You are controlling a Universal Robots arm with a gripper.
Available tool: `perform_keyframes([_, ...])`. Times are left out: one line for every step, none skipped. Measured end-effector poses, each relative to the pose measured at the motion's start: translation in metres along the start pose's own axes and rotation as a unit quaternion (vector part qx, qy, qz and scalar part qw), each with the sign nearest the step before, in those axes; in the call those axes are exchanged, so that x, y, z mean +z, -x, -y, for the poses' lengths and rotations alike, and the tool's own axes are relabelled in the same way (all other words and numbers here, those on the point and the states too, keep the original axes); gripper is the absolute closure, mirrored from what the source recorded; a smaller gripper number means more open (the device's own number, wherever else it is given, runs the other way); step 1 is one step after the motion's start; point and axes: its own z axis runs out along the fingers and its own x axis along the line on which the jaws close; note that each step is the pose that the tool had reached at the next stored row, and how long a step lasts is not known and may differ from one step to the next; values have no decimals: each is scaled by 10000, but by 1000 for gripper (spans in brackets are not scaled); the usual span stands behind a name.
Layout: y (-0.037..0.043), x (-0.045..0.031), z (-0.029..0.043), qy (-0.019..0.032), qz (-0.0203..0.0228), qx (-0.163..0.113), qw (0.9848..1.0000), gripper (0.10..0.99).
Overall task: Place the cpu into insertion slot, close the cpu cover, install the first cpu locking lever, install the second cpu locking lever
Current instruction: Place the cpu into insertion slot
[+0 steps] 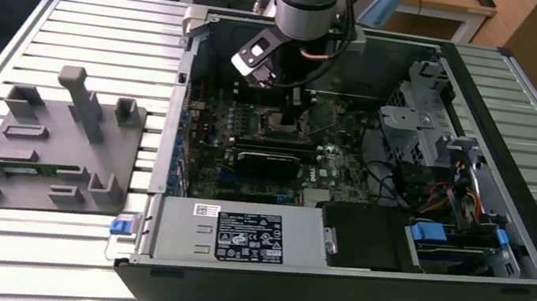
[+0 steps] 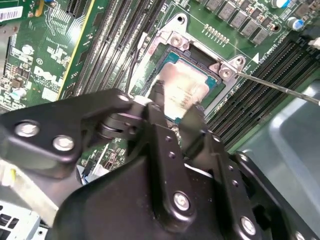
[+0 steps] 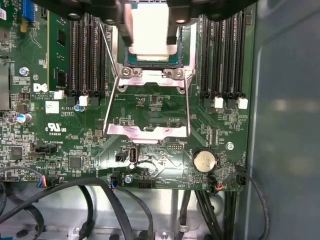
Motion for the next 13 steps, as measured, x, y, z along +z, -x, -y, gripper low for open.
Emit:
perform_keyframes([0,-4,-8,-20,-6,0,10000,729])
perform_keyframes([0,-10,-13,-33,-11,0,10000,729])
perform_keyframes([0,-18,-16,-43,-15,0,10000,784])
perform_keyframes([0,-28,-20,-55,-18,1,10000,843])
perform_keyframes([0,-36,-24,-67,-21,0,10000,902])
perform_keyframes([0,-41,-27,-76,-24,0,10000,961])
perform_keyframes([0,-45,-30,-84,-26,1,10000,961])
perform_keyframes([0,-48,-30,-86,-26,1,10000,961])
perform_keyframes([0,-50,-30,-86,-27,1,10000,980])
perform_keyframes([0,-53,-30,-87,-27,1,10000,980])
perform_keyframes([1,-57,-31,-88,-27,1,10000,980])
perform_keyframes([1,-65,-32,-89,-27,1,10000,980])
perform_keyframes([1,-72,-32,-90,-28,1,10000,980])
